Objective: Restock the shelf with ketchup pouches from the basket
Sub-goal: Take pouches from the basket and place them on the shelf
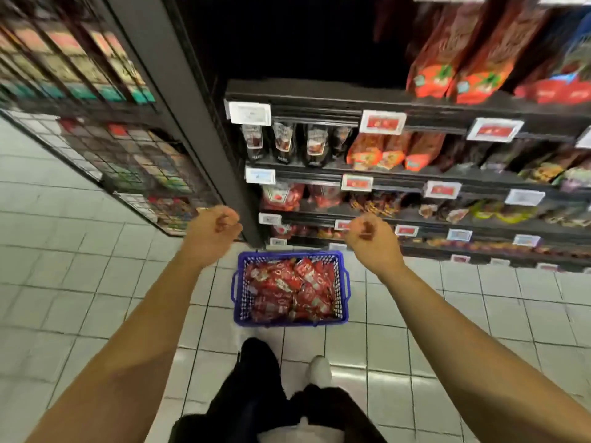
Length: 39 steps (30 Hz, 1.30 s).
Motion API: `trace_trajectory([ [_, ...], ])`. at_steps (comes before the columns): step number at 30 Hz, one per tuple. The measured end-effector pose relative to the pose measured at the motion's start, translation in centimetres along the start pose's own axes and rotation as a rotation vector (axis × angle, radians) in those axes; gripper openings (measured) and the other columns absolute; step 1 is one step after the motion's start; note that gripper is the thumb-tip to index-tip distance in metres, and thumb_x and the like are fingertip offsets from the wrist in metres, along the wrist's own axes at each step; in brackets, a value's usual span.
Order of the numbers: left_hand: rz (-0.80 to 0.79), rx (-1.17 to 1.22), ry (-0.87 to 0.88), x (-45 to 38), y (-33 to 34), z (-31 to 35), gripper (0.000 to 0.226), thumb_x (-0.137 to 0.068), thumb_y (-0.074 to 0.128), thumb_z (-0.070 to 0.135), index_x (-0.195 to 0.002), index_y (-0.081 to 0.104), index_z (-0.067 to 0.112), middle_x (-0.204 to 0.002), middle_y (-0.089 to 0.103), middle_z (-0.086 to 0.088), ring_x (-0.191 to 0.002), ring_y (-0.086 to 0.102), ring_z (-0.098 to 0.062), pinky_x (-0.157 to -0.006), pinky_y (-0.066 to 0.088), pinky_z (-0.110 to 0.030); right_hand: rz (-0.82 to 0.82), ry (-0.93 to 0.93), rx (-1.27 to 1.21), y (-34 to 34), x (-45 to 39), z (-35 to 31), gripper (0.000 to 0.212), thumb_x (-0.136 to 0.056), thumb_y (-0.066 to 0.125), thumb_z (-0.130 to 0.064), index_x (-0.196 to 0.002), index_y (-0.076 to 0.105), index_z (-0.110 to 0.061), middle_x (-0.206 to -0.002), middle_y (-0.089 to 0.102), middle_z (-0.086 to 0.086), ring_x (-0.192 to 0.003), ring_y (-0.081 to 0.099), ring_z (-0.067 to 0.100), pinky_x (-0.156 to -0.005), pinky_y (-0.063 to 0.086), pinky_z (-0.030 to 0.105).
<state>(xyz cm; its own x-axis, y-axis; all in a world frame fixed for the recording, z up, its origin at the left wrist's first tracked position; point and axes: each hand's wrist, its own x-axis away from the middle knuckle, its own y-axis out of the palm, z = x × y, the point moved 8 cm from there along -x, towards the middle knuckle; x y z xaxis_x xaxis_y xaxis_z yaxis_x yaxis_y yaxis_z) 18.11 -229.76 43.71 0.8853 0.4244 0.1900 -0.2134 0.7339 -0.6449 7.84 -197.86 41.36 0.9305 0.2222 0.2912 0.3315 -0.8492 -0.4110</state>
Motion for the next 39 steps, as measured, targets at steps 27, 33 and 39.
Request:
trace_trajectory([
  [27,-0.257,-0.214,-0.327,-11.7,34.2,-44.6,0.060,-0.088,0.065,0.025,-0.144,0.043,0.022,-0.135,0.057,-0.010,-0.124,0.054,-0.032,-0.093,0.050,-0.045,-0.250,0.420,0.441,28.5,-16.3,45.7,0.051,-0.069,0.070,-0.050,-0.115,0.065,-0.029,-0.099,0.071,-0.008,-0.087,0.068,0.018,-0.059,0.044,0.020],
  [33,-0.276,-0.851,-0.197,-17.3,39.9,-50.0,0.083,-0.084,0.070,0.023,-0.153,0.026,0.009,-0.156,0.030,-0.021,-0.142,0.032,-0.039,-0.118,0.026,-0.054,-0.113,0.185,0.588,32.5,-24.2,51.6,0.083,-0.062,0.076,-0.052,-0.132,0.048,-0.016,-0.125,0.055,0.010,-0.119,0.050,0.033,-0.100,0.040,0.033],
  [39,-0.301,-1.073,-0.223,-19.1,41.1,-50.7,0.092,-0.083,0.075,0.025,-0.153,0.018,0.014,-0.132,0.054,-0.028,-0.120,0.052,-0.042,-0.096,0.047,-0.052,0.030,0.149,0.844,33.8,-25.9,52.3,0.099,-0.057,0.077,-0.069,-0.140,0.042,-0.027,-0.140,0.044,0.009,-0.129,0.039,0.038,-0.109,0.029,0.049],
])
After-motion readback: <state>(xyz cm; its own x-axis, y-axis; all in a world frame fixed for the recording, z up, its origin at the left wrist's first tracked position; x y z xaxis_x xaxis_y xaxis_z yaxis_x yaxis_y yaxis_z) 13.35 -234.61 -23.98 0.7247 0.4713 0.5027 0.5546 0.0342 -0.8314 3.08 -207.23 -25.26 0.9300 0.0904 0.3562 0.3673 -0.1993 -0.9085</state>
